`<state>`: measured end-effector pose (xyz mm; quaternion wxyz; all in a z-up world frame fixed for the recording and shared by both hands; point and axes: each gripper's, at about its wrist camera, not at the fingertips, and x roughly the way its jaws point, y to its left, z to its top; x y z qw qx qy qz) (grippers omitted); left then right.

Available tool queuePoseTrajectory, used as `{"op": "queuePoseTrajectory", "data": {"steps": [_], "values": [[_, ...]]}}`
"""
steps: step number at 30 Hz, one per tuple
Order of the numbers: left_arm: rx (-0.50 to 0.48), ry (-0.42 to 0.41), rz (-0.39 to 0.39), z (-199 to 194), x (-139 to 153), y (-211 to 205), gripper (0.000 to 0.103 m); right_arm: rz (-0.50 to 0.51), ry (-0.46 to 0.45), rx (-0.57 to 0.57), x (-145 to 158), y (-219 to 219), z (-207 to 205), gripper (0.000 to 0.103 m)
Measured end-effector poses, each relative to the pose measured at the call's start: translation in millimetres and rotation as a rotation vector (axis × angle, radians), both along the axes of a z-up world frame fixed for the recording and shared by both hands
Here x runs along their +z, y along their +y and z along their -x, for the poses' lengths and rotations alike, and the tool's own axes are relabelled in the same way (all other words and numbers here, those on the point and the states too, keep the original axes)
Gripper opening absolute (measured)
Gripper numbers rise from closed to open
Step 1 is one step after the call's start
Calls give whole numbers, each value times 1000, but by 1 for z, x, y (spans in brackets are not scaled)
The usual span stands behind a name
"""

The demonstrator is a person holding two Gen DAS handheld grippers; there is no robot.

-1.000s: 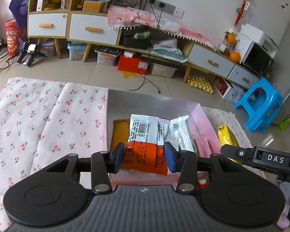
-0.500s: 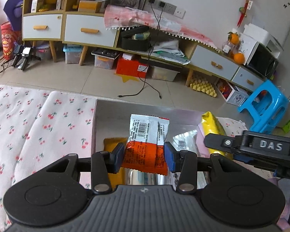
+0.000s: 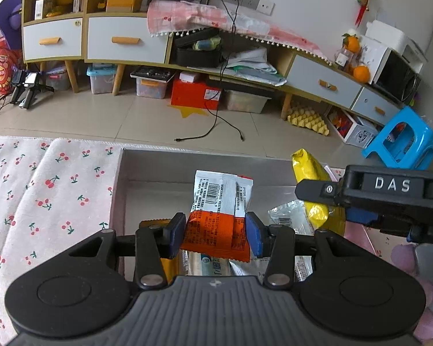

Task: Organize snacks
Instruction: 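Carry the yellow packet with the right tool while the left carries the orange-and-white packet into the box, then open the left tool over the box while the right opens to drop the yellow packet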

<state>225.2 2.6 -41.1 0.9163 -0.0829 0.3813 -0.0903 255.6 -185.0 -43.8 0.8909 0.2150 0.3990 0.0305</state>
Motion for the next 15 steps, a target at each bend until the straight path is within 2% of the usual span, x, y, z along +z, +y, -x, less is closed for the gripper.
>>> {"op": "queuePoseTrajectory", "data": {"steps": [2, 3, 4, 15], "values": [[5, -10, -16, 2, 1, 0, 48, -6, -1, -13, 0, -2, -1, 59], [3, -7, -18, 2, 1, -1, 55, -16, 4, -19, 1, -3, -1, 66], [5, -4, -21, 2, 1, -1, 59, -30, 9, -25, 1, -5, -1, 67], [-2, 3, -56, 21, 19, -6, 68, -4, 9, -16, 32, -10, 23, 69]]}}
